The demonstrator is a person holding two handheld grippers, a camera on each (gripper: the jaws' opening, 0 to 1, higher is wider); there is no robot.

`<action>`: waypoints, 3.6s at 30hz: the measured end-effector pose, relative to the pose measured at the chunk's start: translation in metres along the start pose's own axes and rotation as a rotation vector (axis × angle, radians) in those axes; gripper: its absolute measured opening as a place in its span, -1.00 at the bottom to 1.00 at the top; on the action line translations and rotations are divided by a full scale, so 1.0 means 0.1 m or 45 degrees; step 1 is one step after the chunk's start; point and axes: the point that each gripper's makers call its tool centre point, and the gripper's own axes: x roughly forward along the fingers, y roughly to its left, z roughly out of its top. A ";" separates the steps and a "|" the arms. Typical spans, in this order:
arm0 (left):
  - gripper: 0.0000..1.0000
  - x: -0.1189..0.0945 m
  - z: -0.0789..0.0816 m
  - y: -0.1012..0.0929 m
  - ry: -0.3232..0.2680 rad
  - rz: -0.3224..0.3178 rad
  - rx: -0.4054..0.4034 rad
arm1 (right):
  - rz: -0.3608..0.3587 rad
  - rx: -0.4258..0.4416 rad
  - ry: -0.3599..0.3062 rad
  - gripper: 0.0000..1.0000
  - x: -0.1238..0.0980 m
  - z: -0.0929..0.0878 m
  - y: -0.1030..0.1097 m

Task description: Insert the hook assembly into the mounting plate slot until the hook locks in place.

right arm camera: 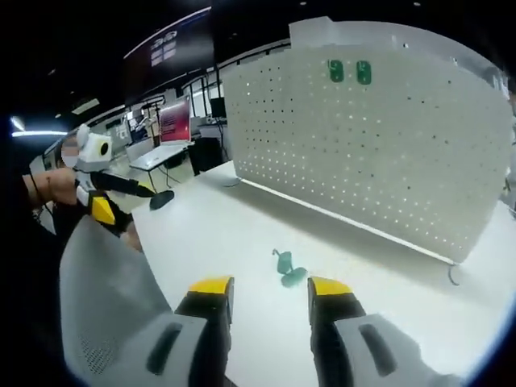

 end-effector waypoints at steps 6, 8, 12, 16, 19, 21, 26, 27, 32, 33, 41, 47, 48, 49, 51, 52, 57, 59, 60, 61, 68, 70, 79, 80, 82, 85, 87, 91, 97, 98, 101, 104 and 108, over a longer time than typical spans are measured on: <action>0.98 -0.01 -0.08 0.02 0.016 0.005 -0.026 | 0.063 -0.056 0.058 -0.39 0.18 -0.07 0.00; 0.98 0.00 -0.09 0.02 0.027 0.006 -0.029 | 0.085 -0.081 0.077 -0.41 0.26 -0.08 -0.02; 0.98 0.02 -0.09 0.04 0.030 0.007 -0.038 | 0.118 -0.115 0.108 -0.43 0.45 -0.07 -0.06; 0.97 0.05 -0.08 0.06 0.037 0.005 -0.044 | 0.143 -0.135 0.136 -0.47 0.63 -0.10 -0.12; 0.97 0.07 -0.08 0.06 0.041 0.002 -0.050 | 0.155 -0.144 0.161 -0.50 0.79 -0.13 -0.16; 0.97 0.08 -0.09 0.08 0.047 0.003 -0.055 | 0.164 -0.157 0.184 -0.52 0.88 -0.16 -0.20; 0.97 0.10 -0.11 0.10 0.056 0.006 -0.071 | 0.191 -0.208 0.237 -0.57 1.05 -0.23 -0.29; 0.97 0.10 -0.12 0.11 0.060 0.008 -0.074 | 0.196 -0.210 0.247 -0.57 1.07 -0.23 -0.30; 0.96 0.12 -0.14 0.15 0.071 0.017 -0.085 | 0.231 -0.263 0.295 -0.65 1.17 -0.25 -0.37; 0.96 0.12 -0.14 0.15 0.072 0.019 -0.088 | 0.234 -0.271 0.302 -0.66 1.19 -0.26 -0.38; 0.95 0.16 -0.14 0.17 0.081 0.022 -0.102 | 0.262 -0.313 0.314 -0.71 1.36 -0.25 -0.48; 0.95 0.18 -0.13 0.19 0.088 0.024 -0.104 | 0.322 -0.326 0.315 -0.73 1.43 -0.24 -0.42; 0.95 0.18 -0.13 0.19 0.087 0.025 -0.105 | 0.338 -0.345 0.303 -0.75 1.45 -0.22 -0.39; 0.95 0.18 -0.13 0.19 0.086 0.026 -0.106 | 0.345 -0.359 0.304 -0.78 1.45 -0.22 -0.38; 0.95 0.18 -0.13 0.20 0.087 0.027 -0.106 | 0.364 -0.388 0.305 -0.82 1.47 -0.22 -0.34; 0.95 0.18 -0.13 0.20 0.090 0.027 -0.106 | 0.367 -0.399 0.309 -0.84 1.49 -0.22 -0.34; 0.94 0.19 -0.13 0.18 0.093 0.022 -0.101 | 0.407 -0.444 0.324 -0.96 1.49 -0.22 -0.28; 0.94 0.19 -0.12 0.18 0.093 0.019 -0.100 | 0.408 -0.451 0.329 -0.97 1.48 -0.22 -0.26; 0.94 0.19 -0.13 0.18 0.094 0.018 -0.099 | 0.409 -0.452 0.333 -0.97 1.47 -0.22 -0.25; 0.93 0.19 -0.13 0.17 0.096 0.017 -0.096 | 0.412 -0.450 0.338 -0.98 1.45 -0.23 -0.24; 0.93 0.20 -0.10 0.15 0.091 0.006 -0.085 | 0.393 -0.410 0.350 -0.99 1.33 -0.30 -0.21; 0.93 0.20 -0.10 0.15 0.090 0.005 -0.085 | 0.363 -0.372 0.351 -0.99 1.30 -0.31 -0.23; 0.91 0.21 -0.03 0.11 0.072 0.005 -0.097 | 0.212 -0.085 0.183 -0.99 1.10 -0.03 -0.26; 0.91 0.22 0.00 0.11 0.068 0.008 -0.103 | 0.187 -0.056 0.143 -0.99 1.07 0.05 -0.25; 0.90 0.23 0.03 0.10 0.066 0.012 -0.103 | 0.162 0.006 0.073 -0.99 1.01 0.19 -0.21; 0.88 0.29 0.11 0.06 0.063 0.012 -0.096 | 0.113 0.111 -0.025 -0.99 0.95 0.37 -0.15; 0.85 0.34 0.17 0.02 0.055 0.012 -0.099 | 0.091 0.214 -0.088 -0.99 0.90 0.48 -0.08; 0.81 0.42 0.28 -0.04 0.041 0.022 -0.076 | 0.053 0.385 -0.178 -0.99 0.83 0.62 0.06; 0.71 0.51 0.39 -0.12 0.025 0.015 -0.048 | 0.063 0.532 -0.269 -0.99 0.77 0.76 0.37; 0.69 0.52 0.41 -0.12 0.023 0.016 -0.046 | 0.075 0.585 -0.281 -0.99 0.76 0.77 0.42; 0.63 0.54 0.45 -0.15 0.018 0.009 -0.023 | 0.102 0.613 -0.287 -0.99 0.75 0.78 0.55; 0.56 0.57 0.47 -0.17 0.016 -0.008 -0.008 | 0.147 0.688 -0.307 -0.99 0.73 0.84 0.67; 0.42 0.59 0.47 -0.20 0.012 -0.025 0.011 | 0.174 0.755 -0.339 -0.99 0.70 0.93 0.77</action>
